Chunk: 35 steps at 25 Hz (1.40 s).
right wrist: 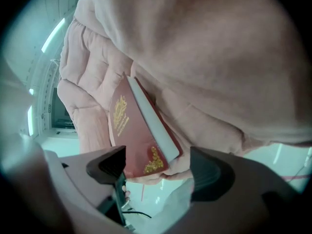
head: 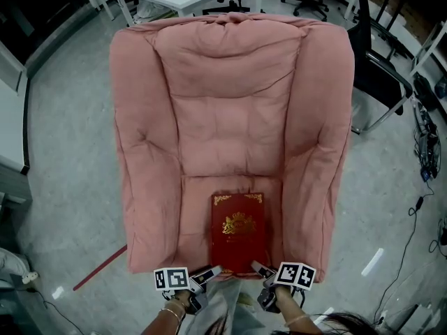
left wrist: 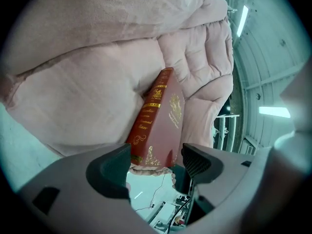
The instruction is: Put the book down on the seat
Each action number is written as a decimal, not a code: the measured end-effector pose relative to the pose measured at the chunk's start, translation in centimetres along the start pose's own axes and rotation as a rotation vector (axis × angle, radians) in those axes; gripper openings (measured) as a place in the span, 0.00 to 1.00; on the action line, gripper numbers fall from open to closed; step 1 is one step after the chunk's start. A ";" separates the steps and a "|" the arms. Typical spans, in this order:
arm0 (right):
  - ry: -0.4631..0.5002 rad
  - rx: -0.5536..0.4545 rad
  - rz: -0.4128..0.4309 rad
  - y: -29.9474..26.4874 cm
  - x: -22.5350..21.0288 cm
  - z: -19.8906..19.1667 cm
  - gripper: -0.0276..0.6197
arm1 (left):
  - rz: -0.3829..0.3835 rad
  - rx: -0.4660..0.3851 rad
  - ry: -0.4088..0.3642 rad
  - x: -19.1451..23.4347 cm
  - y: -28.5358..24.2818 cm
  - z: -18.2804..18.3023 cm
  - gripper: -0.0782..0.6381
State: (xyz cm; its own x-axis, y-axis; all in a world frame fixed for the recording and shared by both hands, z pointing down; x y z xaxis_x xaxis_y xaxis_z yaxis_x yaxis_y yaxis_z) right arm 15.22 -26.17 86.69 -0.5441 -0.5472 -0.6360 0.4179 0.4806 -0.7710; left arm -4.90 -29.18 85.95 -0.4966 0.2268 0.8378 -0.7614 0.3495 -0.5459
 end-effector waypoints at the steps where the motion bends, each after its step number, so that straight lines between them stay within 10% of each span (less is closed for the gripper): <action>1: -0.006 -0.002 0.003 0.3 -0.1 -0.1 0.65 | -0.002 -0.003 0.003 0.0 0.1 -0.1 0.57; 35: 0.026 0.080 0.305 16.3 5.1 -5.3 0.65 | -0.106 -0.016 -0.005 -8.5 8.2 -9.9 0.44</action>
State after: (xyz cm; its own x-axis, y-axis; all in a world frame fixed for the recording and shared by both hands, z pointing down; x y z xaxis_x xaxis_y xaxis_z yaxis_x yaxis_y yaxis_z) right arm 15.39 -17.48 71.05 -0.4026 -0.3676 -0.8383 0.6202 0.5640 -0.5452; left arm -2.79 -19.29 74.39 -0.4154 0.1829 0.8911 -0.8032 0.3860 -0.4537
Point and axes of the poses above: the fingertips, and each gripper's own axes: y backward along the fingers, x to its left, z out of its top, the point moved 4 cm from there along y, backward along the fingers, and after that the axes turned 9 degrees about -x, right-handed, at the moved point
